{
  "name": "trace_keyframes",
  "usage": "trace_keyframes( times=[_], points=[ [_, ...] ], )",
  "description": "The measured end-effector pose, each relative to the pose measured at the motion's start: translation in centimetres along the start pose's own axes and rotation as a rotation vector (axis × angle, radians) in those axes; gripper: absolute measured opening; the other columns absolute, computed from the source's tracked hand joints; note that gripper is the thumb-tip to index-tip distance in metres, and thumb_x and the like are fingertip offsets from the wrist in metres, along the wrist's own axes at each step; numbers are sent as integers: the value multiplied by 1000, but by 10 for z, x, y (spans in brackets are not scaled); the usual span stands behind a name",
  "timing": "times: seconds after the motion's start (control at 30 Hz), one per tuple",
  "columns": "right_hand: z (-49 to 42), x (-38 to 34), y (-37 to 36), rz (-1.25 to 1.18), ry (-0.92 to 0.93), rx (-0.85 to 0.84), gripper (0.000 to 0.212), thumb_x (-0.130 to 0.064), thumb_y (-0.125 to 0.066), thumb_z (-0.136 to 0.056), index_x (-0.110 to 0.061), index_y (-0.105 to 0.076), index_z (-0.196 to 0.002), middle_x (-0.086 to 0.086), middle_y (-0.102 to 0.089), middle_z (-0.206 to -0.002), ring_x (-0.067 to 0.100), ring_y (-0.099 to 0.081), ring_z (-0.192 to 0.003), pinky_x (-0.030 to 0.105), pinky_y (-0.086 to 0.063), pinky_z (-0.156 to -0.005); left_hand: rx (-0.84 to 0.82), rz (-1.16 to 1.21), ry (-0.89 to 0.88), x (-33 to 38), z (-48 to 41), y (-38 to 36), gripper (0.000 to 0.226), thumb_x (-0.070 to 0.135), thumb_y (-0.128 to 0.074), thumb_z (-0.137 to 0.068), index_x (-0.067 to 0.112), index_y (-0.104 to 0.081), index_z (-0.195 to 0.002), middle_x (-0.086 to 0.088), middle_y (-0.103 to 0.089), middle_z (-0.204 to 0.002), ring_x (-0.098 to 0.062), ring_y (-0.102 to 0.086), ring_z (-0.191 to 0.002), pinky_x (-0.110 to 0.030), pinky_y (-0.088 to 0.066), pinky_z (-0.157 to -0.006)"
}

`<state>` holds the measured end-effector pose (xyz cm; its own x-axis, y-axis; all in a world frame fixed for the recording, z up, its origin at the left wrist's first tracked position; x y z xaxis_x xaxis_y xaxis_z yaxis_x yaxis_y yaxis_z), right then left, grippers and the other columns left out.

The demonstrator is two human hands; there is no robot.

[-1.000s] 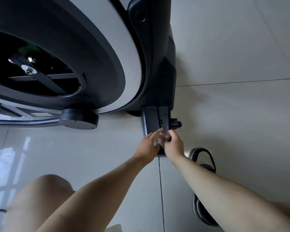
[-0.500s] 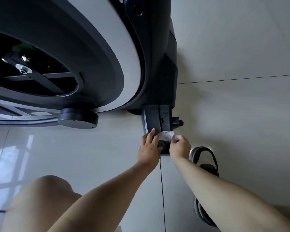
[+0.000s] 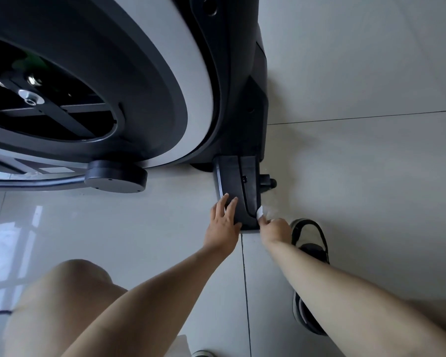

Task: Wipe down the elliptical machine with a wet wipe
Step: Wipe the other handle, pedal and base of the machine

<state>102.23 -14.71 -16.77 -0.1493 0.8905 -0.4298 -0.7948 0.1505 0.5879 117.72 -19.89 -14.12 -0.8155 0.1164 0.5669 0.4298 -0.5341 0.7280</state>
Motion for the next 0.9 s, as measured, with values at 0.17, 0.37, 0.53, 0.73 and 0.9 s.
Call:
trace_keyframes(
  times=[0.17, 0.37, 0.53, 0.73, 0.9],
  points=[
    [10, 12, -6, -366, -217, 36, 33, -34, -66, -95, -4, -57, -103, 17, -73, -85, 28, -68, -63, 35, -57, -59, 20, 117, 55, -11, 9, -6, 66, 20, -55, -104, 31, -21, -160, 13, 1, -165, -21, -13, -152, -36, -36, -118],
    [28, -3, -16, -360, -93, -21, 24, -22, -69, -95, -11, -50, -87, 14, -74, -82, 25, -64, -46, 25, -45, -41, 32, 220, 64, -18, 13, -5, 65, 9, -57, -100, 26, -31, -157, 2, -15, -163, -20, -27, -147, -20, -28, -112],
    [42, -22, -27, -109, 105, 8, 28, -26, -62, -94, -17, -50, -71, 6, -69, -75, 33, -70, -62, 42, -61, -60, 76, 355, 110, -28, 13, -1, 61, -2, -49, -98, 22, -39, -153, 2, -37, -152, -19, -47, -134, -31, -40, -114],
    [66, -35, -54, -45, 162, -145, 28, -32, -46, -91, -14, -49, -70, 3, -68, -75, 30, -62, -77, 38, -46, -71, 79, 400, 171, -27, 12, 12, 56, 4, -46, -98, 23, -42, -150, 2, -51, -141, -13, -58, -114, -25, -47, -96],
    [44, -27, -31, 1, 327, -11, 23, -23, -61, -95, -20, -50, -75, 3, -62, -66, 34, -64, -64, 42, -53, -55, 40, 301, 147, -34, 9, 14, 59, 1, -37, -98, 29, -44, -149, 2, -51, -145, -12, -61, -112, -26, -50, -92]
  ],
)
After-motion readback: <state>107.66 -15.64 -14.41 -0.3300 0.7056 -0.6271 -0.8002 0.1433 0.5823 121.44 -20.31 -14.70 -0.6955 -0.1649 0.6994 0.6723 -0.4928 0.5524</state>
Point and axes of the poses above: each hand's wrist, its own z-axis away from the middle knuckle, its own y-axis out of the back of the hand, x = y × z, the point moved 4 cm from there along -z, towards the middle knuckle
